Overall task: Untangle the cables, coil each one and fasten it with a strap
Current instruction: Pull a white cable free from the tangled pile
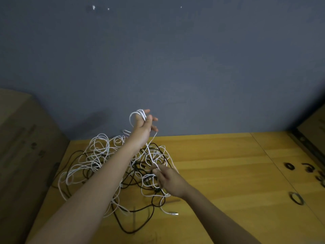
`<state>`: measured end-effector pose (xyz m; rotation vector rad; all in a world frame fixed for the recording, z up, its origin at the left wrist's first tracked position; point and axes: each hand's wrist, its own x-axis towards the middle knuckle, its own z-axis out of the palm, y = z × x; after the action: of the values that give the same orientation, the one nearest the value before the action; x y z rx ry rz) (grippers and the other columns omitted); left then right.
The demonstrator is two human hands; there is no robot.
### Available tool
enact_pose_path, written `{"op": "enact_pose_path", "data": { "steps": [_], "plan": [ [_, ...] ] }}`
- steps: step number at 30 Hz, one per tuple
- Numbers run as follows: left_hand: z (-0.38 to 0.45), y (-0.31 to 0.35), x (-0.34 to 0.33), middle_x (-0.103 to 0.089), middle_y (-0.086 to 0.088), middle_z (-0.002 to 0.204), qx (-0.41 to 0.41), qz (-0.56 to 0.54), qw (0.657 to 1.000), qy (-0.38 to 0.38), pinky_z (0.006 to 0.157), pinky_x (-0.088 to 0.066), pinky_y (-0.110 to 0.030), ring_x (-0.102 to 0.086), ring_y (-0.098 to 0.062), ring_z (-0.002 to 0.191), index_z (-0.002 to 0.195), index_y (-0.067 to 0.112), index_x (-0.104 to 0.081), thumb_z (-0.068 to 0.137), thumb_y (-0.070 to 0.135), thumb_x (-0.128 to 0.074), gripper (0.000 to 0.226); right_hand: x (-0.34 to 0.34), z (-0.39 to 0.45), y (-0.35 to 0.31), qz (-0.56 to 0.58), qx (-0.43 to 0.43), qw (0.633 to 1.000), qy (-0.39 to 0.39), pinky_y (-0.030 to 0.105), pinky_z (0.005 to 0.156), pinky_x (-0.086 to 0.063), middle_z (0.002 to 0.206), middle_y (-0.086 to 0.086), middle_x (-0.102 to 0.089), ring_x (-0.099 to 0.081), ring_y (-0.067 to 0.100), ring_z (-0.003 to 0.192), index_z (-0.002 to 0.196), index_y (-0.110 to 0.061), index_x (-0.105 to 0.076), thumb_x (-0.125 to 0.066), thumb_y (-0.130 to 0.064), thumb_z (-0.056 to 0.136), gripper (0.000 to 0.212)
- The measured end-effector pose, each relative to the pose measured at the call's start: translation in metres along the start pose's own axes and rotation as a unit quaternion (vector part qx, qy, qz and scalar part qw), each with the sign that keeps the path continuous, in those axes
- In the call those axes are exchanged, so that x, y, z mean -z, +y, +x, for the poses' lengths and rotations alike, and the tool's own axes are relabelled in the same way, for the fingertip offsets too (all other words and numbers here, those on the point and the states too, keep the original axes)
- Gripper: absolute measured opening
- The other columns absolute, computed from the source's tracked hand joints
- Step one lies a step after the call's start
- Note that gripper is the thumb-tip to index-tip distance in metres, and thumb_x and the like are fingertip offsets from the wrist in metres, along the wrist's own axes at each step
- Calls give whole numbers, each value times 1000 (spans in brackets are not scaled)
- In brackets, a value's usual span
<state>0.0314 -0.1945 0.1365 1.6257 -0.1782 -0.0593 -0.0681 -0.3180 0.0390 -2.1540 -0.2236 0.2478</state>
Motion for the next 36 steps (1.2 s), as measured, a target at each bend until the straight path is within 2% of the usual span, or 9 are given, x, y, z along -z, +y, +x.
{"op": "enact_pose_path", "data": {
  "steps": [3, 6, 12, 17, 20, 24, 29, 32, 36],
  "plan": [
    [-7, -18, 4, -55, 8, 100, -33, 217, 973, -79, 67, -46, -22, -55, -3, 67, 135, 14, -30, 104, 31, -28, 36, 13, -12, -5, -184, 73, 980, 30, 35, 57, -36, 64, 1, -57, -53, 26, 64, 100, -17, -55, -42, -34, 100, 22],
    [-21, -38, 11, -51, 1, 106, -38, 383, 904, -184, 76, -47, -37, -51, -11, 77, 131, 14, -30, 100, 49, -25, 47, 34, -24, -13, -174, 100, 977, 74, 28, 53, -37, 56, -9, -52, -45, 11, 52, 88, -20, -60, -50, -31, 92, 15],
    [-50, -55, 19, -54, -2, 106, 28, 460, 825, -326, 80, -45, -36, -55, -18, 95, 129, 7, -39, 86, 71, -24, 78, 86, -31, 12, -180, 63, 963, 192, 12, 58, -35, 77, -18, -61, -51, -5, 65, 94, -19, -70, -66, -17, 89, 7],
    [-57, -46, 21, -42, 6, 65, 23, 296, 902, -314, 63, -36, -31, -41, -12, 60, 80, 11, -45, 87, 59, -41, 48, 94, -29, 36, -120, 33, 940, 318, 24, 70, -43, 82, -8, -62, -57, 7, 79, 84, -16, -74, -73, -19, 82, 3],
    [-56, -31, 15, -46, 14, 51, 70, 140, 933, -323, 51, -37, -22, -36, -5, 45, 85, 8, -52, 94, 42, -48, 36, 84, -19, 33, -57, 3, 917, 395, 27, 73, -44, 82, -4, -58, -57, 18, 85, 90, -24, -75, -75, -21, 80, 10],
    [-55, -13, 11, -34, 8, 52, 97, -50, 934, -340, 44, -36, -15, -29, -6, 40, 82, 12, -56, 88, 37, -49, 27, 82, -11, 8, 179, -15, 876, 448, 17, 57, -43, 61, 2, -58, -55, 9, 57, 79, -22, -67, -76, -15, 79, 12],
    [-41, -7, 13, -34, 6, 52, 82, -222, 935, -264, 42, -35, -17, -24, -4, 38, 77, 15, -63, 93, 28, -50, 24, 87, -5, 8, 166, -33, 926, 338, 20, 56, -46, 59, -2, -65, -57, 11, 57, 64, -16, -67, -79, -12, 75, 16],
    [-33, -1, 11, -33, 8, 53, 55, -187, 957, -217, 45, -39, -18, -25, -4, 39, 85, 9, -55, 94, 28, -47, 22, 81, -6, 12, 120, -38, 974, 187, 19, 64, -48, 64, -9, -68, -61, 5, 63, 68, -22, -70, -73, -9, 81, 18],
    [-18, -1, 15, -35, 12, 54, 11, -76, 990, -122, 54, -41, -24, -29, -4, 43, 89, 13, -53, 102, 26, -40, 22, 92, -13, -3, 216, -21, 972, 84, 18, 68, -49, 66, -2, -66, -60, 7, 64, 76, -7, -64, -52, -3, 95, 23]
  ]
}}
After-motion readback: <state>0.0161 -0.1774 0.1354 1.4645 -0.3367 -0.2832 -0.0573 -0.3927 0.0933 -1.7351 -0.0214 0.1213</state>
